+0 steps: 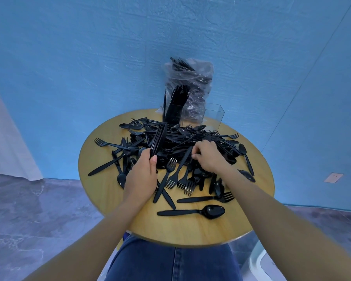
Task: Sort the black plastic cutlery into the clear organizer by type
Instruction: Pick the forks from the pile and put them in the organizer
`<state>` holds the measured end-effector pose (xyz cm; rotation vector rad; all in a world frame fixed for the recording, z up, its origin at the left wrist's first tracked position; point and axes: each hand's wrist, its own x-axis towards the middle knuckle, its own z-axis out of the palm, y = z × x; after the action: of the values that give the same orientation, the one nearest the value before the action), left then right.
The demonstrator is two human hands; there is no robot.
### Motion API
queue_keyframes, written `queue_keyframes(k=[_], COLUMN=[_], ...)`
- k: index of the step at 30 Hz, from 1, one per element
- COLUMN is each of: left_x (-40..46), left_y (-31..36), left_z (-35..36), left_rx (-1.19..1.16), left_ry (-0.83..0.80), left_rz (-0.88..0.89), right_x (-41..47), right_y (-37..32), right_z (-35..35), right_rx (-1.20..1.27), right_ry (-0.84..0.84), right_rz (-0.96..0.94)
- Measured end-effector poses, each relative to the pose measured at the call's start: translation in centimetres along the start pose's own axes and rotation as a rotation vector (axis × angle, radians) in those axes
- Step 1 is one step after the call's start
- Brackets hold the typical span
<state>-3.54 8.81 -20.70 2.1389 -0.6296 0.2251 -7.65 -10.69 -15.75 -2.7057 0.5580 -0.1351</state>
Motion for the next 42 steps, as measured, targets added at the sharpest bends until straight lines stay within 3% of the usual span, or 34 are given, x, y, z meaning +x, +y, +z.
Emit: queue_keyframes(k=[3,13,20,26,31,37,42], left_x=[0.0,0.1,0.0,-0.1,0.0,0.6,1.6], left_y=[0.0,0.0,0.1,0.1,0.3,1.8,4.5], left_z=[0.0,0.1,0.0,0.0,0.0,-0.1,0.4], left_rx=[-0.001,-0.015,-0.014,-0.011,0.004,-0.013,-0.024], left_ry=[-0.004,0.009,0.009,0.006,-0.005,-0.031,-0.084], left_rz=[0.01,-0.021,-0.017,-0.017,-0.027,0.035,0.13], right_x=[0.0,-0.7,-0.5,-1.1,-1.7,-1.8,-2.4], right_y=[0.4,0.5,0.2,1.6,2.9,3.2,4.7], right_z=[-1.1,-2.9,-4.3,-4.5,-4.5,-4.3,-5.4], right_rx=[0.063,0.68,0.949,0.993,1.292,1.103,0.429], right_ry=[0.076,0.345,0.405,0.49,0.48,0.271,0.229], right_rz=[-0.02,0.036,0.039,0.159,0.265,0.305,0.227])
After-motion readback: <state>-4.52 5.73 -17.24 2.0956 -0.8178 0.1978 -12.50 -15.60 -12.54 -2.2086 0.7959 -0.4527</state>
